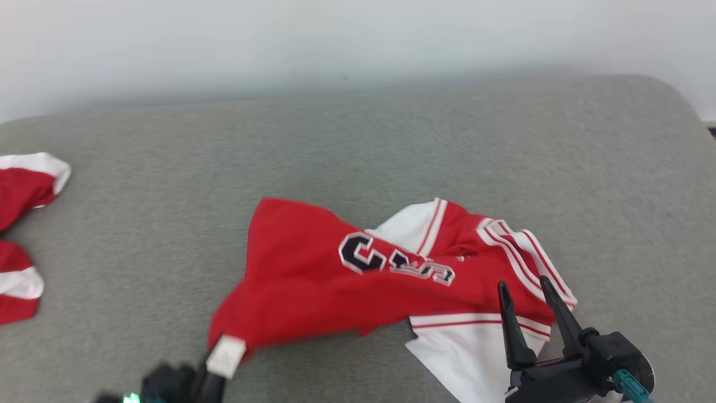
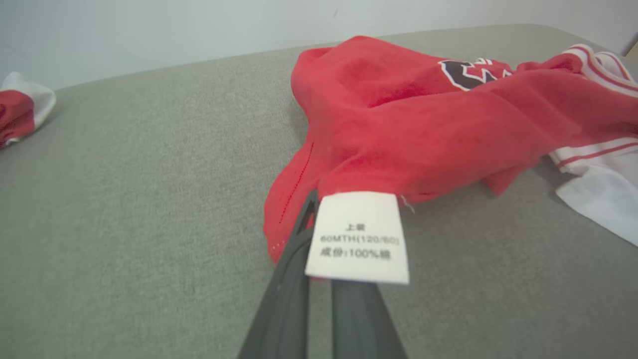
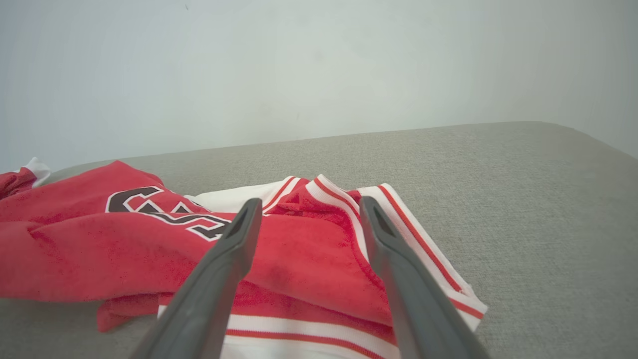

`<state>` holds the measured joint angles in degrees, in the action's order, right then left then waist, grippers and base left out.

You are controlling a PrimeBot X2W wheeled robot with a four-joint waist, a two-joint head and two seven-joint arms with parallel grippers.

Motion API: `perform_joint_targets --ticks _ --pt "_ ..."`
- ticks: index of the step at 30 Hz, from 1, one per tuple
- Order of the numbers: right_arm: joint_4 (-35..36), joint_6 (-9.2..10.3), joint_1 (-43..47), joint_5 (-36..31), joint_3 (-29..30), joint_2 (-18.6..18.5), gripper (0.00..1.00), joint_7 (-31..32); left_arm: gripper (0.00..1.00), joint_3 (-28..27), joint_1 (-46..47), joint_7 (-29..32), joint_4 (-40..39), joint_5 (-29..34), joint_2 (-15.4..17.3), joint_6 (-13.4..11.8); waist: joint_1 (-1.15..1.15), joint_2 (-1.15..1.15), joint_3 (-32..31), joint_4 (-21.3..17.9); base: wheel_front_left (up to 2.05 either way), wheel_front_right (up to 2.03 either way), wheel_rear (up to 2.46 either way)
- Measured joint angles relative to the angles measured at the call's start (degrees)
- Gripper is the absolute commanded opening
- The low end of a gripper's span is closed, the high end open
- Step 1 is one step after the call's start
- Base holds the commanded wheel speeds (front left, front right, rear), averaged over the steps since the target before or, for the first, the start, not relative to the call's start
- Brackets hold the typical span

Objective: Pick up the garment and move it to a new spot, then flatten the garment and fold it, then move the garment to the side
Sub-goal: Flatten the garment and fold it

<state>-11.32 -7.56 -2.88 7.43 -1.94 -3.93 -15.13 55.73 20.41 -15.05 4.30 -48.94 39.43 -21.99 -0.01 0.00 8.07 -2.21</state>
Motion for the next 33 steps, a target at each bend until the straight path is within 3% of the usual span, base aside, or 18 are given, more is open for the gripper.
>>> perform_joint_targets --ticks 3,6,8,9,14,20,26,30,33 --pt "-0.02 0.0 0.07 0.01 0.11 -0.14 1.0 0.0 0.0 -0.94 -4.52 0.01 -0.59 0.11 -1.43 -0.96 0.0 0.0 -0.56 1.37 0.0 0.0 0.0" --pt "-0.03 0.0 0.71 0.03 -0.1 -0.35 1.0 0.0 0.0 -3.2 -10.04 0.0 -0.59 0.22 -4.97 -0.63 0.0 0.0 -1.56 2.93 0.0 0.0 0.0" --pt "-0.13 0.0 1.31 0.05 -0.04 -0.59 1.0 0.0 0.5 -4.22 -12.24 0.01 0.84 1.03 -6.28 0.68 0.0 0.0 -2.3 3.68 0.0 0.0 0.0" --pt "-0.11 0.0 1.54 0.07 -0.07 -0.64 1.0 0.0 1.0 -5.04 -12.95 0.01 1.63 1.63 -6.79 1.27 0.0 -0.01 -2.68 4.0 0.0 0.0 0.0" --pt "-0.2 0.0 1.92 0.56 -0.2 -0.88 1.0 0.0 1.0 -12.27 -16.5 0.0 1.49 3.2 -10.63 3.16 0.0 0.0 -4.26 5.08 0.0 0.0 0.0" --pt "0.1 0.0 2.97 0.82 0.26 -0.82 1.0 0.0 1.0 -21.81 -22.76 0.0 0.82 8.72 -9.7 4.27 0.0 0.0 -5.37 5.81 0.0 0.0 0.0" --pt "0.09 0.0 3.16 1.02 0.24 -0.71 1.0 0.0 1.0 -26.57 -24.13 0.0 -3.32 13.05 -9.83 2.48 0.0 -0.01 -5.72 5.83 0.0 0.0 0.0" --pt "-0.2 0.0 3.19 1.05 0.24 -0.85 1.0 0.0 1.0 -32.54 -24.12 0.0 -6.7 17.59 -12.54 1.88 0.01 0.0 -6.13 5.72 0.0 0.0 0.0" --pt "-0.63 0.0 3.16 1.05 0.16 -1.34 1.0 0.0 1.0 -35.29 -24.12 0.0 -6.84 19.19 -14.69 2.86 0.01 0.0 -6.49 5.6 0.0 0.0 0.0"
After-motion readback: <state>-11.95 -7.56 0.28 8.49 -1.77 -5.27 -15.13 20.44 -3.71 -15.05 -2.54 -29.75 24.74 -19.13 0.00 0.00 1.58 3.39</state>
